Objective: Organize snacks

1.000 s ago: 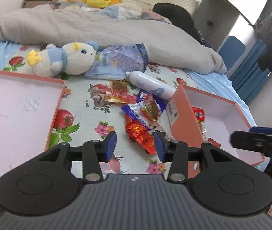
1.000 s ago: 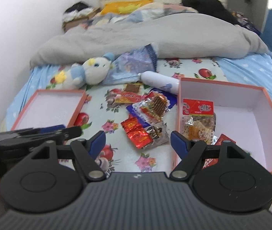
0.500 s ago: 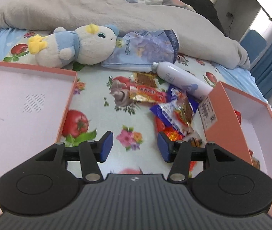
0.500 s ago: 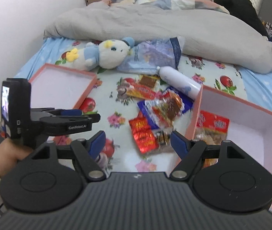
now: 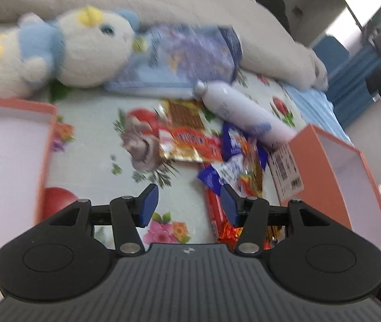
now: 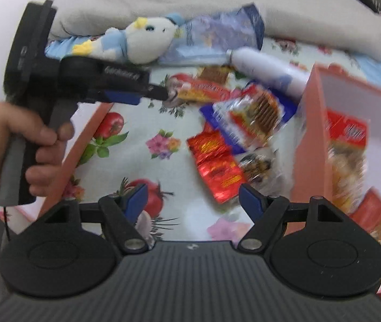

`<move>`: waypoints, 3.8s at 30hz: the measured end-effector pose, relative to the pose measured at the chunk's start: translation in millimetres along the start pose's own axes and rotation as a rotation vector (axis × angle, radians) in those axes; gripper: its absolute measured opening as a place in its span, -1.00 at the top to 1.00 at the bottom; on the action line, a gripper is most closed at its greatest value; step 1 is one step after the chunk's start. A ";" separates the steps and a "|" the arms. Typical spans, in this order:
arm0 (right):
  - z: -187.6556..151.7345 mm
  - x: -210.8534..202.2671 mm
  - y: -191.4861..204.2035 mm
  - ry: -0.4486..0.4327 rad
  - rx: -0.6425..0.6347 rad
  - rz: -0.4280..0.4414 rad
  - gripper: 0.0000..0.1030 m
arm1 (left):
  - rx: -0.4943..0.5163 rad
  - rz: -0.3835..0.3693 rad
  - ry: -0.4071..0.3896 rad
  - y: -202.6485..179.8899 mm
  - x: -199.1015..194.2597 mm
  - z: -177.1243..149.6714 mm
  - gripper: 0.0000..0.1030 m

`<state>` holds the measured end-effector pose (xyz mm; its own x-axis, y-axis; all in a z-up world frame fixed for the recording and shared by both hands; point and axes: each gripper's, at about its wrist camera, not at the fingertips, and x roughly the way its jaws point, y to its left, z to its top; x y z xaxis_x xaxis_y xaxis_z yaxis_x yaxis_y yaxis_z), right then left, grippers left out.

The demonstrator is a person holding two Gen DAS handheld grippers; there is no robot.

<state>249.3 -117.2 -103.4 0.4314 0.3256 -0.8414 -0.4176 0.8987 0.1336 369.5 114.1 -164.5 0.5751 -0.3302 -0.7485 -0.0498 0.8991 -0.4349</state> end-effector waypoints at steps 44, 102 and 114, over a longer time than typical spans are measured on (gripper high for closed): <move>-8.3 69.7 -13.2 -0.136 -0.177 -0.138 0.89 | -0.074 -0.260 0.020 -4.4 51.7 3.3 0.83; -119.5 2.5 -13.7 -0.163 -0.068 -0.041 -0.40 | -0.271 0.026 -0.047 15.2 -119.1 -177.1 -0.79; -109.5 26.7 -22.6 -0.157 -0.179 0.015 -0.38 | -0.237 0.153 -0.008 6.3 -70.5 -163.6 -0.78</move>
<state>182.7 -161.0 -186.2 0.5376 0.3923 -0.7464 -0.5536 0.8319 0.0385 195.1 96.0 -196.4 0.5527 -0.1928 -0.8108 -0.3256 0.8456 -0.4230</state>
